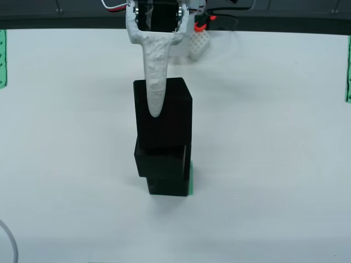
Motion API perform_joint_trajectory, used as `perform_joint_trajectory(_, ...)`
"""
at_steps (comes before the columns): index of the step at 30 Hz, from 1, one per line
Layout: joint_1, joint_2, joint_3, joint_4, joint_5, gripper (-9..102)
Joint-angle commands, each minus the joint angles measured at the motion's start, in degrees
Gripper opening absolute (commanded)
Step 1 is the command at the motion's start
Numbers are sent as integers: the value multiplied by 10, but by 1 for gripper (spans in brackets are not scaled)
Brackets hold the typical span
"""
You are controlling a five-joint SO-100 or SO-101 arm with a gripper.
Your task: Stack 3 Blocks on the chosen place.
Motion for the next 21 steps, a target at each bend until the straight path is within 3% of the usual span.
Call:
perform_joint_trajectory(1,4,16,5,2,5,16)
perform_joint_trajectory(21,18,54,7,2,4,16)
